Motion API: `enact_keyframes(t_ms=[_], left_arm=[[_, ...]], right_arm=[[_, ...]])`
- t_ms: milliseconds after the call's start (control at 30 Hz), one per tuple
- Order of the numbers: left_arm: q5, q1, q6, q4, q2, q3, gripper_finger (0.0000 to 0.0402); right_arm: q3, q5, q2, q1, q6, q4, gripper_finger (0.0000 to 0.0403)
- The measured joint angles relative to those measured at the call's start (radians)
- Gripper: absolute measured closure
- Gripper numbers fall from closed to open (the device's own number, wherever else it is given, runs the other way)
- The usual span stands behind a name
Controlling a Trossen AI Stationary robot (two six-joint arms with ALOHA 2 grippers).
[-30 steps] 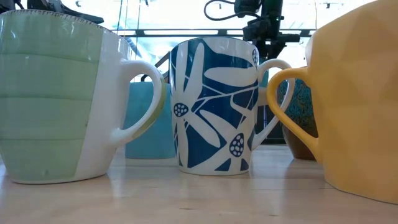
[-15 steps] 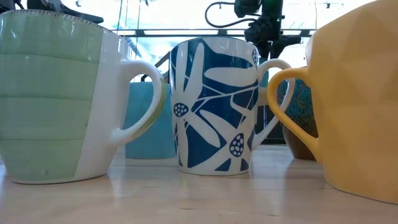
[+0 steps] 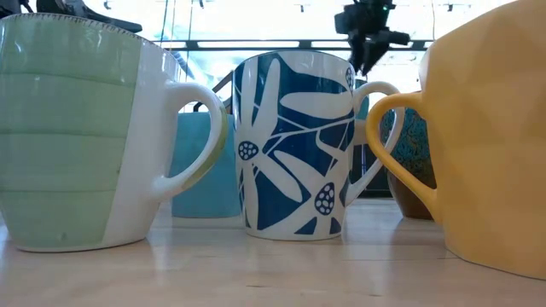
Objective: Place coffee mugs
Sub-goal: Put the light blue mug on the shelf
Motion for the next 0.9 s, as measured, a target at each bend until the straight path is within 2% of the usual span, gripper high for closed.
enact_keyframes(t_ms=[133, 533, 733, 900], left_arm=[[0.000, 0.000, 0.000, -0.003, 0.000, 0.000, 0.0285], [0.000, 0.000, 0.000, -0.005, 0.000, 0.000, 0.0285], [0.000, 0.000, 0.003, -0.006, 0.000, 0.000, 0.0285], [0.000, 0.000, 0.000, -0.006, 0.000, 0.000, 0.0285]], right_arm=[[0.000, -0.114, -0.003, -0.004, 0.088, 0.086, 0.0251], [-0.033, -0.173, 0.004, -0.037, 0.484, 0.164, 0.0251], [-0.035, -0.249, 0.005, -0.052, 0.570, 0.191, 0.0251], [-0.069, -0.250, 0.016, -0.060, 0.584, 0.208, 0.0251]])
